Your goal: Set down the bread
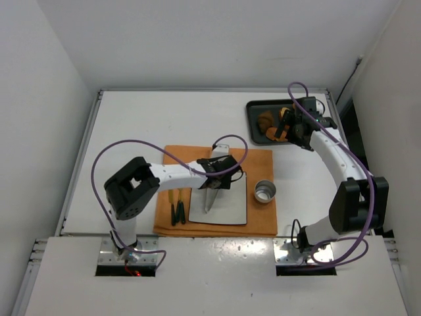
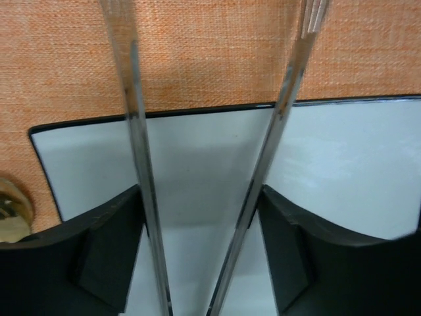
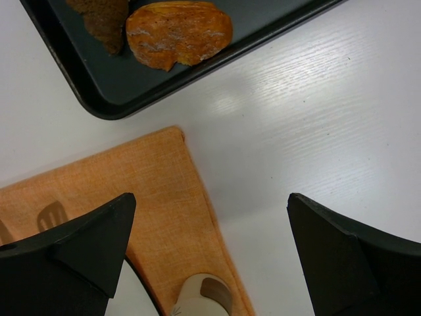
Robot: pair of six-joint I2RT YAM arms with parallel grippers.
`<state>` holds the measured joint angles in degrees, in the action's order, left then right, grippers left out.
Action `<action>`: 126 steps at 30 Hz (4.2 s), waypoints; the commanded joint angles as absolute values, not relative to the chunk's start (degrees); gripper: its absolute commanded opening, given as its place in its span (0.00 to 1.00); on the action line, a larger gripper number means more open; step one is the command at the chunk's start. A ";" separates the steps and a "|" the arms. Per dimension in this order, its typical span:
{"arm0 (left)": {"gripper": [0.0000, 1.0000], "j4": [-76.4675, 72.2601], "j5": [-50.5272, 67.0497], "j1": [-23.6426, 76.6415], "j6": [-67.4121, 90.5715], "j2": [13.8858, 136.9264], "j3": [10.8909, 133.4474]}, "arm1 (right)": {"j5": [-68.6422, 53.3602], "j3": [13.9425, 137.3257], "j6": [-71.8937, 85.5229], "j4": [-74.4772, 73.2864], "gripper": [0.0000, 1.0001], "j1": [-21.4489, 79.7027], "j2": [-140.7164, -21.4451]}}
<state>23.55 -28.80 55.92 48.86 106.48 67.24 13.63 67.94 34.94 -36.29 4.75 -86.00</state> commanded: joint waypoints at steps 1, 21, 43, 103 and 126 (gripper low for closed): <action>0.70 26.18 -29.71 55.37 46.24 102.49 70.21 | 15.47 69.87 35.33 -36.65 1.00 5.19 -84.02; 0.58 34.63 -15.38 46.41 27.77 105.81 96.84 | 17.67 72.24 35.33 -39.11 1.00 4.66 -80.87; 0.55 35.24 -7.91 44.21 23.20 132.89 130.52 | 22.68 78.14 33.76 -47.99 1.00 4.13 -73.04; 0.56 28.65 -11.78 44.21 24.70 134.91 131.22 | 21.62 75.85 33.22 -47.47 1.00 4.13 -72.51; 0.58 32.43 -11.25 44.21 22.50 140.18 133.77 | 21.09 75.32 33.22 -47.46 1.00 4.13 -72.51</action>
